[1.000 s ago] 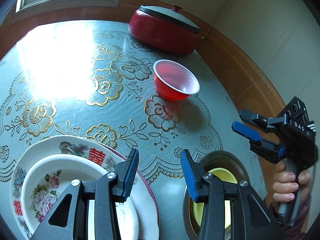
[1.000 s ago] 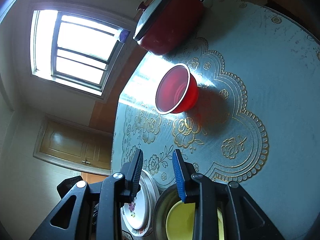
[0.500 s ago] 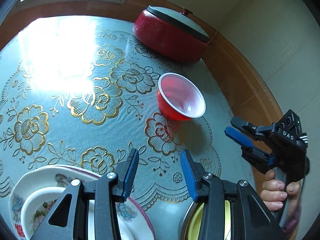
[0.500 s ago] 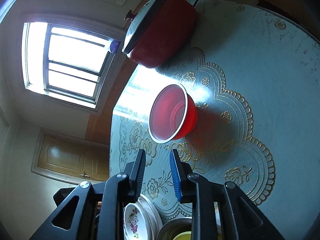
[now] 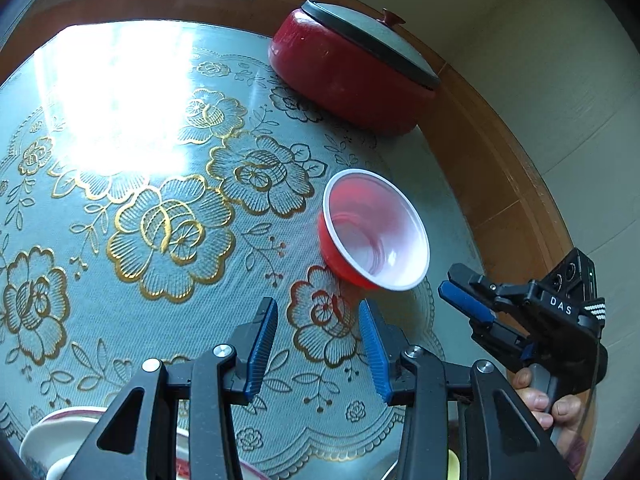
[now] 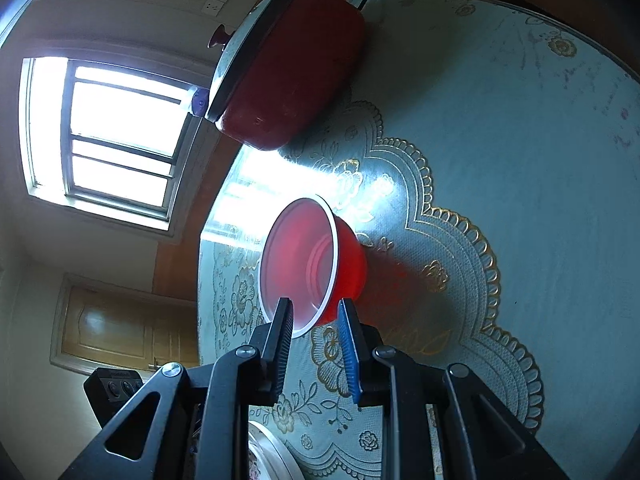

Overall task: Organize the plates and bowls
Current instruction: 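Move the open left gripper to the rim of the red plastic bowl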

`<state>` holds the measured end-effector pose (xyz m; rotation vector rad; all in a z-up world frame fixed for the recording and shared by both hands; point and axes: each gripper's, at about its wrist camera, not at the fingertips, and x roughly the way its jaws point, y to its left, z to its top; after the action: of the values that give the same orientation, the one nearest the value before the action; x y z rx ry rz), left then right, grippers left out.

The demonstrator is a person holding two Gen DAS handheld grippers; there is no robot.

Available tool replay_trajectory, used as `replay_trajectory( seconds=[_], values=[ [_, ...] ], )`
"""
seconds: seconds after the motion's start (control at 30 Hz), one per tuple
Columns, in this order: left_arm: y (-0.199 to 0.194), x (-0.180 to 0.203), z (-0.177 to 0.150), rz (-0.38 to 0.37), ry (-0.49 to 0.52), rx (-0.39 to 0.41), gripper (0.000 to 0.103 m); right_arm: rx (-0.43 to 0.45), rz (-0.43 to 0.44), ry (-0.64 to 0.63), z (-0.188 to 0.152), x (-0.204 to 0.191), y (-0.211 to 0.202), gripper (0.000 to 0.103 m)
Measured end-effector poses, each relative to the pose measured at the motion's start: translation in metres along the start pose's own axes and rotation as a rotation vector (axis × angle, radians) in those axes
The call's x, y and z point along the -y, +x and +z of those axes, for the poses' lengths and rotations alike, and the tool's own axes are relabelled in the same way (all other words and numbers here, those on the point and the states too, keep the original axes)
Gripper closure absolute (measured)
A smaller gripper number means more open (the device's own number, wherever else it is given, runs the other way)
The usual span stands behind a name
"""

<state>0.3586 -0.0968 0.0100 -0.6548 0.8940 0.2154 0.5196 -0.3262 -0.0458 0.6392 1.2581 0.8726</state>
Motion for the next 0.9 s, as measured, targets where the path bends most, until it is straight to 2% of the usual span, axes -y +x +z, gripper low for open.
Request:
replay_trajectory(
  seconds=[0.17, 0.47, 0.57, 0.63, 0.9],
  values=[
    [0.016, -0.002, 0.015, -0.006, -0.015, -0.005, 0.061, -0.005, -0.009, -0.005, 0.005, 0.0, 0.009, 0.081],
    [0.041, -0.006, 0.038, 0.0, -0.052, -0.009, 0.064, -0.013, -0.027, -0.034, 0.009, -0.002, 0.02, 0.09],
    [0.052, -0.005, 0.041, -0.001, -0.051, -0.028, 0.075, -0.019, -0.037, -0.042, 0.008, -0.001, 0.022, 0.092],
    [0.058, -0.003, 0.038, -0.026, -0.046, -0.055, 0.088, -0.02, -0.033, -0.048, 0.007, -0.001, 0.021, 0.092],
    [0.054, 0.009, 0.021, -0.046, -0.006, -0.082, 0.089, -0.019, -0.028, -0.073, -0.004, -0.002, 0.006, 0.093]
  ],
)
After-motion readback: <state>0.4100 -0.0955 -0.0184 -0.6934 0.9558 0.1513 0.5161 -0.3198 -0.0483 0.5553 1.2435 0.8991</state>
